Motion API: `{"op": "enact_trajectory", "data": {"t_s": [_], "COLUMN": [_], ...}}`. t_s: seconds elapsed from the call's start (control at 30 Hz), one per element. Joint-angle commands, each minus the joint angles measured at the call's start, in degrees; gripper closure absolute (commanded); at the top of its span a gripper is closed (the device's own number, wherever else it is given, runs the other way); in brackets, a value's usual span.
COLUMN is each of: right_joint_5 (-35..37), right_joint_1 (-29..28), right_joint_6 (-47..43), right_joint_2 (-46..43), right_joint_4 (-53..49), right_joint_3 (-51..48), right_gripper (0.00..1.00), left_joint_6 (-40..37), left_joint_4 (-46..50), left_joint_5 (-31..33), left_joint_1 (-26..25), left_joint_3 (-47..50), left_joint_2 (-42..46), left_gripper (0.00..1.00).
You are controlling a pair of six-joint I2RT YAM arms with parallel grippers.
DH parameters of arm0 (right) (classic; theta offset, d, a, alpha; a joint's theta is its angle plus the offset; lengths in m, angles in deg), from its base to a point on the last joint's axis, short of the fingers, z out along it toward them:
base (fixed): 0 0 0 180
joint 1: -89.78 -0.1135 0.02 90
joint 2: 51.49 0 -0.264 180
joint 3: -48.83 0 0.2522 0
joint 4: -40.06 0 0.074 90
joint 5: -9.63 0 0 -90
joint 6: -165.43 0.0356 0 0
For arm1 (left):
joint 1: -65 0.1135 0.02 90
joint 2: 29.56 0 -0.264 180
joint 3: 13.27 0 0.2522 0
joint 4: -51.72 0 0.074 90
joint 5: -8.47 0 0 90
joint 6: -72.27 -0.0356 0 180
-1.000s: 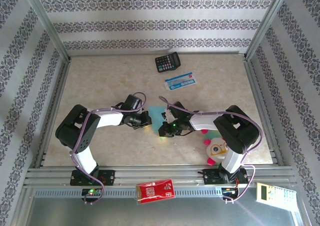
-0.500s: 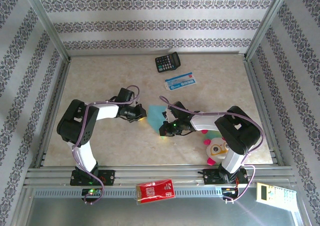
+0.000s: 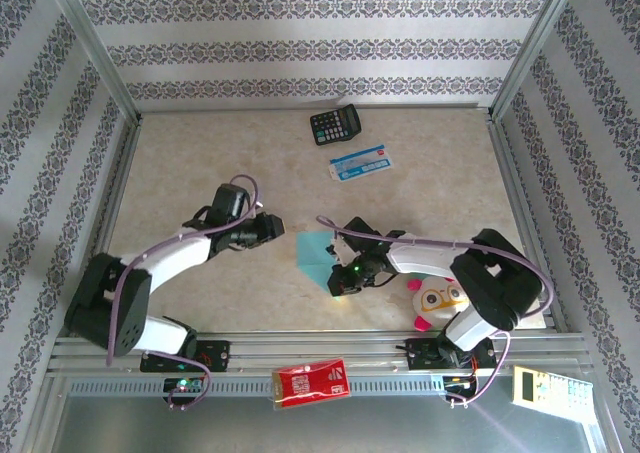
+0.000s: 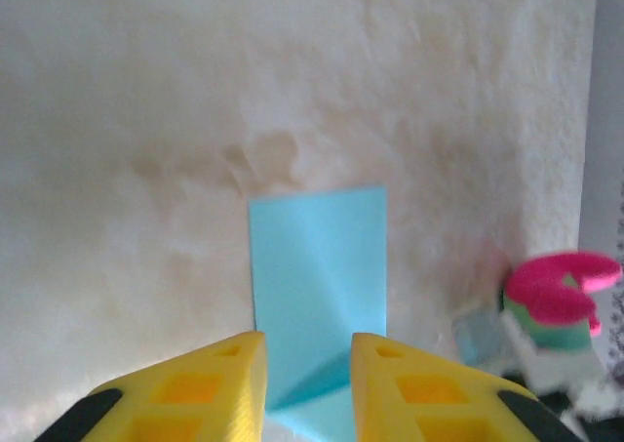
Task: Fold a paper plane with a square sheet of paper (pick it up from the middle)
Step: Third fold the triangle at the center of the table.
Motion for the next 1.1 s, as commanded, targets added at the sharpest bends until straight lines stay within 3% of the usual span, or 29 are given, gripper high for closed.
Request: {"op": "enact_trajectory", "data": {"t_s": [0.0,0.07,0.23,0.37,0.5,1.07], "right_joint_5": [-2.38,-1.17,11.66,14.38,21.25,24.45], "right_joint_1": [3.28,4.48,1.45,-1.44,-3.04,-3.12], "right_joint_6": [0.8,4.04,6.78,8.97,7.48,7.12], "right_joint_2": [-6.32,-8.8,-9.57,-6.54,-6.93,-1.12], "right_joint_4": [2.46,7.54,5.11,7.5,3.48,3.15], "right_joint_3": [-1.04,-2.5,-0.53,0.92,1.7,4.28], "right_gripper": [0.94,0.91,0.81,0.79,0.75,0.77], "left_joint_6": [4.8,4.99,5.12,4.87,3.35,2.21], "left_joint_4": [-2.74,-2.54,-4.31,-2.89,-0.76,-1.51], "left_joint_5": [0.08,0.67,0.36,0.53,1.14,-2.59], "left_joint_1": [-3.17,-5.75,-10.42,-10.68,-10.72,-10.59], "left_joint_3": [5.17,5.69,4.87,3.93,3.55,3.31], "left_joint_2": [3.3,3.67,1.49,-0.65,-0.4,-3.7], "left_gripper": [0.66,0.62,0.57,0.6,0.57,0.48]}}
